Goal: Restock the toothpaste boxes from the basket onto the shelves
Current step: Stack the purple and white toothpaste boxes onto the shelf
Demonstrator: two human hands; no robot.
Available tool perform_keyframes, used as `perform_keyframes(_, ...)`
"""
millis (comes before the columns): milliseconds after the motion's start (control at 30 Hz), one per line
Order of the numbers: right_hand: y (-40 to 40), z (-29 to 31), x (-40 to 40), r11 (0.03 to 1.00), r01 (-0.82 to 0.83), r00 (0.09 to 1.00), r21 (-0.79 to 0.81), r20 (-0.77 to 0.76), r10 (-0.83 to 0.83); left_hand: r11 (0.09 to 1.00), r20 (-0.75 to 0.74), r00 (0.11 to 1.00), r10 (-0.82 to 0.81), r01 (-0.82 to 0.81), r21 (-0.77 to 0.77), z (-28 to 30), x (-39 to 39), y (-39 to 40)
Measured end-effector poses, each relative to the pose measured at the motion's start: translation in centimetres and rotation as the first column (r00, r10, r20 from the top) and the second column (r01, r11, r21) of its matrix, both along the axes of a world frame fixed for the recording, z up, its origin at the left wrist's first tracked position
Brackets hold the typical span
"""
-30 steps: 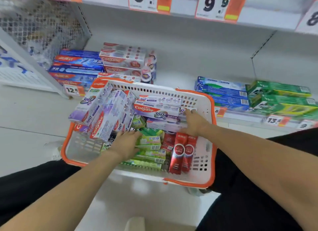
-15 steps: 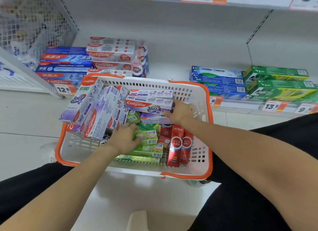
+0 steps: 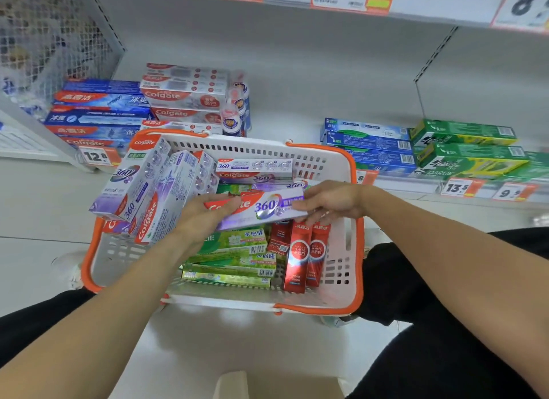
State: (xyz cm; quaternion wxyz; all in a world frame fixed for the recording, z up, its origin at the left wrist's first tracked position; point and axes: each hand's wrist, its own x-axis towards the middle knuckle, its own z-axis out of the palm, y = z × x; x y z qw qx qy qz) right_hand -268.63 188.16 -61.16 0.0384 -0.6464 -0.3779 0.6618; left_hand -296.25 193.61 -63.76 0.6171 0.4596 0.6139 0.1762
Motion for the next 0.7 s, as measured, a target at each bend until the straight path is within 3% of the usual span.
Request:
perform_keyframes(33,0.0,-0.1,0.1,0.997,-0.079,0.995,-0.028,0.056,0.08,1.0,-0.011,1.0,0.013,-0.013,0.013,-0.1,-0.4,0.0)
perform_keyframes(100,0.8,-0.3,0.4,0.959,-0.284,0.907,-0.008,0.323,0.272,0.997,-0.073,0.997,0.025,-0.02,0.074,0.0,-1.1,0.1)
perform_keyframes(167,1.6,-0.9,0.0,0.917,-0.383,0.756,0.109,0.608,0.243,0.993,-0.106,0.994,0.022,-0.01,0.118,0.2,-1.6,0.3)
perform_keyframes(200,1.7,-1.2,-0.4,0.914,-0.374,0.721,0.158,0.669,0.18,0.993,-0.103,0.994,0.03,-0.017,0.121,0.4,-1.8,0.3)
perform_keyframes(267,1.4,-2.3,-1.4,0.921,-0.365,0.698,0.133,0.694,0.177,0.991,-0.097,0.994,0.044,-0.031,0.134,0.6,-2.0,0.1)
perform_keyframes(333,0.6,-3.8,-2.2,0.939,-0.338,0.735,0.06,0.64,0.223,0.988,-0.1,0.994,0.034,-0.019,0.155,0.8,-2.1,0.0)
perform_keyframes(400,-0.1,-4.8,-2.7,0.96,-0.256,0.782,0.115,0.609,0.135,0.986,-0.112,0.994,0.012,0.007,0.165,1.2,-2.1,-0.2)
perform_keyframes(467,-0.1,-5.4,-2.9,0.955,-0.233,0.764,0.185,0.642,0.062,0.985,-0.15,0.988,-0.031,0.056,0.166,1.4,-2.2,-0.5)
perform_keyframes(600,0.8,-5.4,-2.9,0.973,-0.196,0.732,0.123,0.679,0.062,0.981,-0.18,0.977,-0.115,0.14,0.134,2.5,-2.7,-1.0)
perform_keyframes(700,1.6,-6.0,-2.1,0.98,-0.173,0.783,0.097,0.617,0.077,0.975,-0.204,0.971,-0.121,0.156,0.161,4.1,-3.5,-0.6)
